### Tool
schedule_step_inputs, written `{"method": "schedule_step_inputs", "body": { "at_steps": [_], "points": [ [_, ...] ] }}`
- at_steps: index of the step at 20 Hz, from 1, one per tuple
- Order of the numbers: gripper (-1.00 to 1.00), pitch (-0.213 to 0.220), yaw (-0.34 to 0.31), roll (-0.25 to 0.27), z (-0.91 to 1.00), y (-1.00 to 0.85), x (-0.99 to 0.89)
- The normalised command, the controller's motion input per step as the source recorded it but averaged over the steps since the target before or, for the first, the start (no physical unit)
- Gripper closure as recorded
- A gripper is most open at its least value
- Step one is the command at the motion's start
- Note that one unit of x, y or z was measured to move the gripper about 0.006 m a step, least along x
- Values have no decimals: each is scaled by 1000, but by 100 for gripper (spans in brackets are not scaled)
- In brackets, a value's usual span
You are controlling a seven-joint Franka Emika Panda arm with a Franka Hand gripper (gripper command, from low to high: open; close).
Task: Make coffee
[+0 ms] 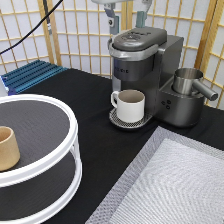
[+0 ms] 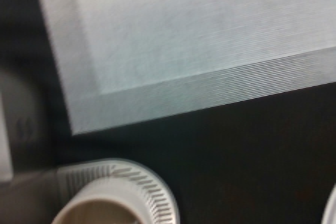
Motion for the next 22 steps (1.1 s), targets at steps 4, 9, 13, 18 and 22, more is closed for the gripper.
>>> {"method": "schedule_step_inputs", "body": {
  "at_steps": [4, 9, 13, 18, 22],
  "points": [
    [-100, -83, 229, 94, -157, 251, -564],
    [-100, -86, 156, 16, 5, 455, -650],
    [-100, -98, 84, 17, 51, 287, -329],
    [-100, -135, 3, 54, -146, -142, -502],
    [-100, -138, -9, 86, -284, -389, -321]
  ]
}}
